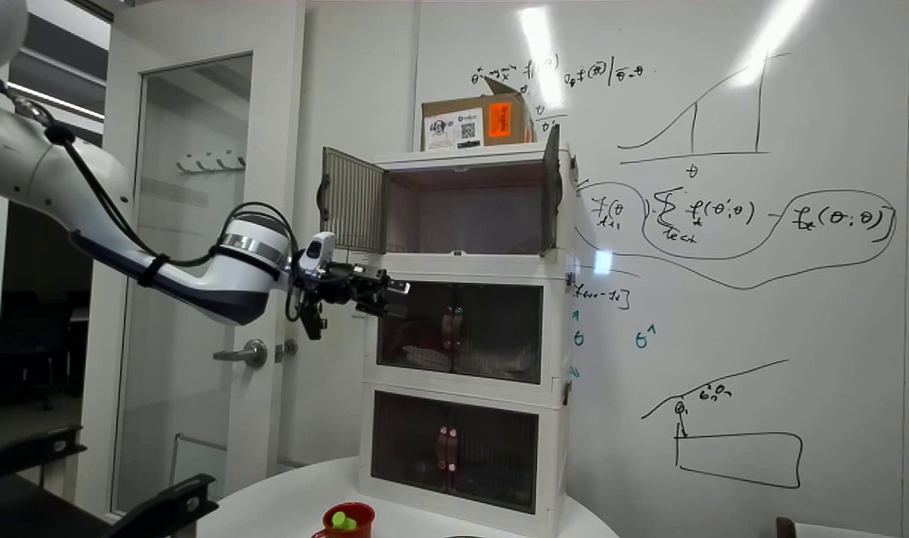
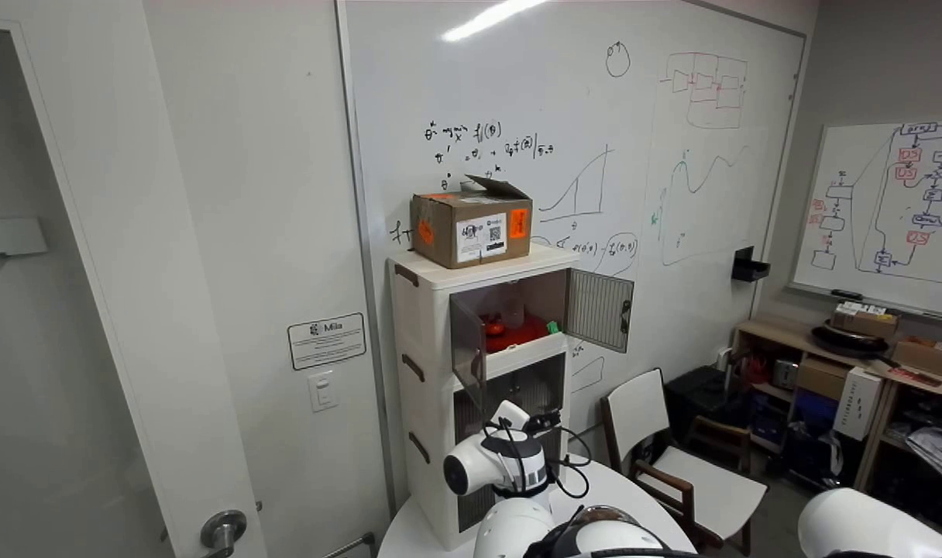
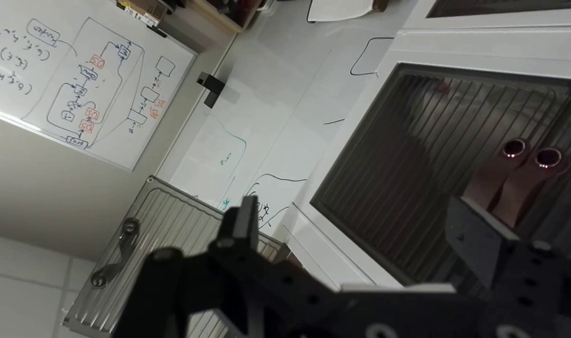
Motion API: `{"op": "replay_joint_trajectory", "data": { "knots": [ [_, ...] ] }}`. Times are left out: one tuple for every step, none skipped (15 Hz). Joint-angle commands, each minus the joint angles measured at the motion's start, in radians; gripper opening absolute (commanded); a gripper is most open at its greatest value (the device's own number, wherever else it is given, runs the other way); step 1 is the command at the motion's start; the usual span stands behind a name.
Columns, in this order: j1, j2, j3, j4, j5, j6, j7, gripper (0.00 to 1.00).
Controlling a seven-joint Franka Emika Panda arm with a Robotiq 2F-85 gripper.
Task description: Open the door to the top compartment
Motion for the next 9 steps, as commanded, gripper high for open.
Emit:
{"op": "replay_joint_trajectory", "data": {
  "knots": [
    [-0.04,-0.009,0.024,0.028,-0.08,0.018,0.056,1.0],
    [-0.053,-0.014,0.028,0.038,-0.113,0.013,0.085,1.0],
    [-0.067,-0.013,0.031,0.049,-0.153,0.008,0.121,1.0],
    [-0.091,-0.013,0.033,0.066,-0.198,0.003,0.161,1.0],
    [-0.112,-0.013,0.035,0.082,-0.23,0.003,0.193,1.0],
    [-0.138,-0.012,0.036,0.103,-0.266,0.002,0.224,1.0],
    [-0.163,-0.012,0.038,0.125,-0.301,0.007,0.256,1.0],
    [-0.191,-0.012,0.041,0.151,-0.335,0.007,0.288,1.0],
    [-0.216,-0.012,0.044,0.178,-0.369,0.003,0.321,1.0]
  ]
}}
